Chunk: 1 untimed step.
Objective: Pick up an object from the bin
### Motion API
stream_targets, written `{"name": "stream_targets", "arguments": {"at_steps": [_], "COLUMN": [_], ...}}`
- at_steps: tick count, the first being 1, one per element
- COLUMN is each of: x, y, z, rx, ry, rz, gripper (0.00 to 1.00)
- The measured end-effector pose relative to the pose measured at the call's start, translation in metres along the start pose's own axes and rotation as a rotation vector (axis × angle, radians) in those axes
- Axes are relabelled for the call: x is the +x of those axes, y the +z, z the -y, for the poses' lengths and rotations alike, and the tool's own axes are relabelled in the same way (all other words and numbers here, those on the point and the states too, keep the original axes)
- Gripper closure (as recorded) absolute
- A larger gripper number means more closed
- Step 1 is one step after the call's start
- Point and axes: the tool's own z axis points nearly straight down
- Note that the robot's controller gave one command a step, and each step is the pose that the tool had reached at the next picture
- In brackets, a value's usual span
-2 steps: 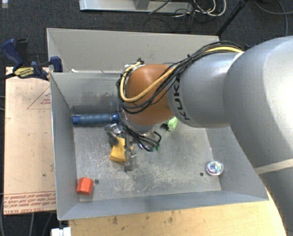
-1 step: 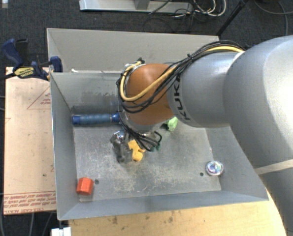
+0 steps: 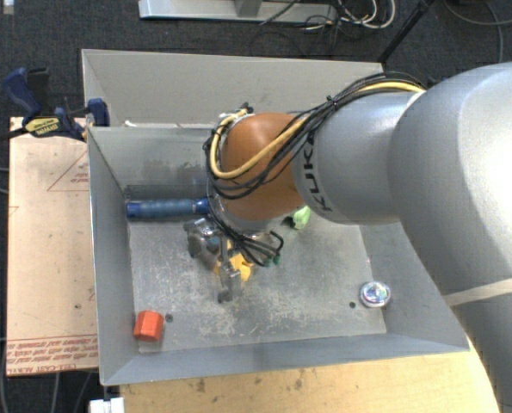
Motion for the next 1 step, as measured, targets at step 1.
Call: {"name": "stream_targets", "arguments": {"at_steps": [1], "x": [0.0206], "y": [0.0003], "z": [0.0569], "rx": [0.002], "ry": [-0.138], "rz": [-0.002], "gripper": [0.0]}}
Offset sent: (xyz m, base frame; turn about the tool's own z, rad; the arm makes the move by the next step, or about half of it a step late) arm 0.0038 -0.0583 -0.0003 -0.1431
